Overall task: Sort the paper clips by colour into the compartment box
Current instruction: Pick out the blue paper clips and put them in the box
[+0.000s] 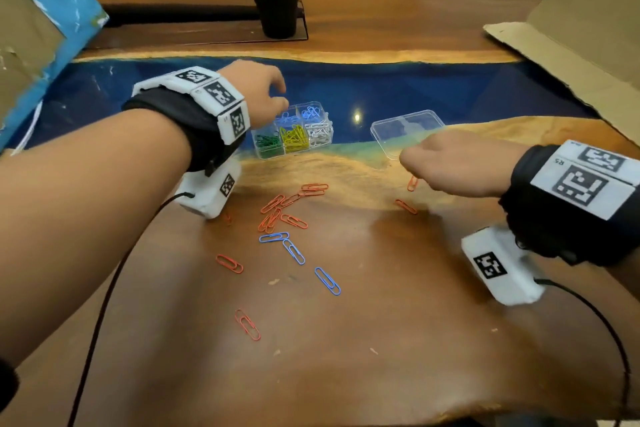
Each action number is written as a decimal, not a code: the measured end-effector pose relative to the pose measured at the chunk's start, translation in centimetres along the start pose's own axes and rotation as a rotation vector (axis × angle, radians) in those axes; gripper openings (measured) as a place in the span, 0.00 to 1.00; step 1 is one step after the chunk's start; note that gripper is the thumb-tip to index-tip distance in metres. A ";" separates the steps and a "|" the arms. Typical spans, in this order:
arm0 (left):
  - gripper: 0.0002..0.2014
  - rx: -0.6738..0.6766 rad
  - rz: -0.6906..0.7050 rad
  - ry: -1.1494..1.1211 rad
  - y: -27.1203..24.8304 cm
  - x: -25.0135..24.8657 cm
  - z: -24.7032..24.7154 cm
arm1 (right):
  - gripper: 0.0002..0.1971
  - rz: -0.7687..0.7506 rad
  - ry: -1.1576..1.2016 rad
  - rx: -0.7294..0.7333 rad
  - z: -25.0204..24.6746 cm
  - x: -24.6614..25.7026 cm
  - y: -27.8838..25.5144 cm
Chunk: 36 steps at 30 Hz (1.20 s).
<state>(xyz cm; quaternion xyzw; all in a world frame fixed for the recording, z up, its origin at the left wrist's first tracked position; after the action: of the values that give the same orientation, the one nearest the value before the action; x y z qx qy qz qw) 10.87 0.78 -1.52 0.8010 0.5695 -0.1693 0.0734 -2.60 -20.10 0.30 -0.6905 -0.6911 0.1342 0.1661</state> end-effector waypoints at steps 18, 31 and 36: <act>0.44 0.183 -0.157 -0.084 -3.8 5.8 0.6 | 0.14 -0.129 -0.143 -0.286 -5.1 11.8 11.5; 0.09 0.171 -0.064 -0.056 -5.8 5.8 -0.4 | 0.11 -0.170 -0.098 -0.317 -5.0 10.6 9.1; 0.10 0.239 -0.048 0.011 -7.3 4.7 0.2 | 0.16 -0.197 -0.213 -0.266 -3.8 9.5 8.4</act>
<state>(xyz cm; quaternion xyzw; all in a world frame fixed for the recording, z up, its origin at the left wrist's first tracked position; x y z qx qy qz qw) 5.41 7.36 -2.79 0.7911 0.5647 -0.2331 -0.0299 6.68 -10.65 0.70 -0.6174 -0.7805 0.0972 0.0114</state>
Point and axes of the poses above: each hand's wrist, its own y-axis towards the middle knuckle, its own z-axis out of the palm, x = y × z, the point moved 1 cm from there along y, towards the middle knuckle, and after that the axes turned 12 degrees about -y, right-handed, at the moved point
